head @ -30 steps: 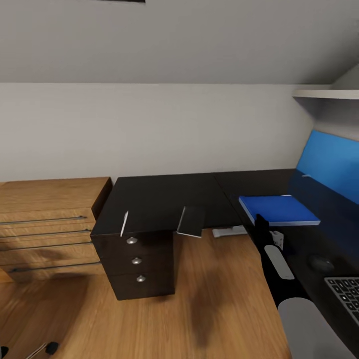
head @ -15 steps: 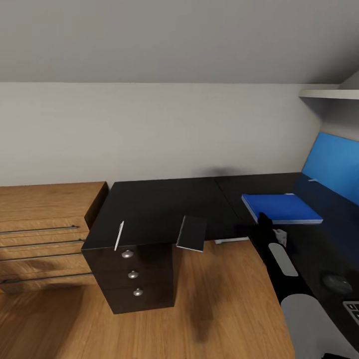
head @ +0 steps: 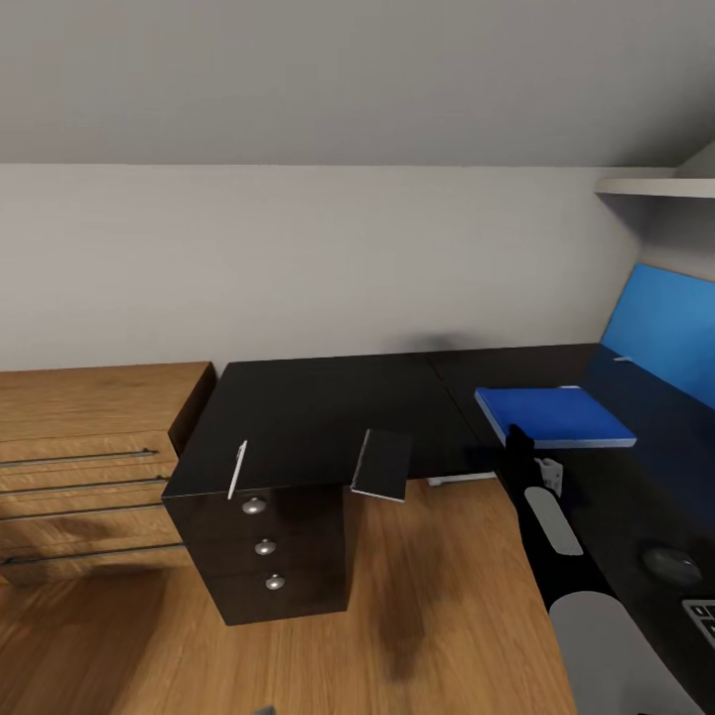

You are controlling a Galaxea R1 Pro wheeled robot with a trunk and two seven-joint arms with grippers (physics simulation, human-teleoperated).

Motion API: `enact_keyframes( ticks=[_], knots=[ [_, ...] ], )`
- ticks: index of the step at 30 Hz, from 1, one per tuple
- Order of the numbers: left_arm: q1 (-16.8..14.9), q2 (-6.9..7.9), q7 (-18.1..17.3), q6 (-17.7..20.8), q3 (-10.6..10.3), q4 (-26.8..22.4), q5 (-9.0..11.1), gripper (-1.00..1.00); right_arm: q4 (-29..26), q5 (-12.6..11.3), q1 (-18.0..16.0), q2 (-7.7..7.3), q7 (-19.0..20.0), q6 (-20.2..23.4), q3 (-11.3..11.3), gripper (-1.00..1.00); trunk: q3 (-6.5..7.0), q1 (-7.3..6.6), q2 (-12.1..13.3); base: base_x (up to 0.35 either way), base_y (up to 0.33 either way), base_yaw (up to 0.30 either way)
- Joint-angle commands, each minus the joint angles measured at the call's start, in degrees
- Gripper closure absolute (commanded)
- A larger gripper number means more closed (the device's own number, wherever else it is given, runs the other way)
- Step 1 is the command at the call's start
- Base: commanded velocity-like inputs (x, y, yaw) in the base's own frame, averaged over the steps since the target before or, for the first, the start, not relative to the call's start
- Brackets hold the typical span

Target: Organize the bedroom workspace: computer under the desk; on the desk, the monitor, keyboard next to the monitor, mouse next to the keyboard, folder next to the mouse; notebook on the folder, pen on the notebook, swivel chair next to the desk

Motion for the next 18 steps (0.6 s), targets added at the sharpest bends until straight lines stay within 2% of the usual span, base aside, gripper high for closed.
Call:
enact_keyframes(
  ticks=[1,6,18],
  knots=[
    [-0.1,0.05,0.3,-0.7,-0.3,0.0,0.6,-1.0,-0.1,-0.6,0.0,-0.02,-0.2,-0.3,0.1,1.0,-0.05,0.0,0.0,0.0,0.0,0.0],
    [-0.1,0.07,0.3,-2.4,-0.3,0.0,0.6,-1.0,-0.1,-0.6,0.0,0.0,-0.4,-0.3,0.1,1.0,-0.16,0.0,0.0,0.0,0.0,-0.146],
    [-0.1,0.06,0.3,-5.4,-0.3,0.0,0.6,-1.0,-0.1,-0.6,0.0,0.0,-0.5,-0.2,0.1,1.0,-0.63,0.0,0.0,0.0,0.0,-0.238]
  ],
)
